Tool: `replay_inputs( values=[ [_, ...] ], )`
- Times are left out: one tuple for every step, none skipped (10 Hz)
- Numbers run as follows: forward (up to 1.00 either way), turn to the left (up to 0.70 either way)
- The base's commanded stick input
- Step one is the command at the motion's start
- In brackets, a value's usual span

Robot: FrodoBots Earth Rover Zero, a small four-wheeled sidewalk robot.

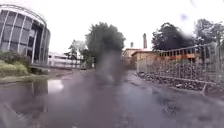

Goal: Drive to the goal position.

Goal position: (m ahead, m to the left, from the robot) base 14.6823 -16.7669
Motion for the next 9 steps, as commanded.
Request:
replay_inputs(
  values=[
    [0.7,0.0],
    [0.7,0.0],
    [0.7,0.01],
    [0.7,0.03],
    [0.7,0.03],
    [0.7,0.01],
    [0.7,0.0],
    [0.7,0.0],
    [0.7,0.0]
  ],
)
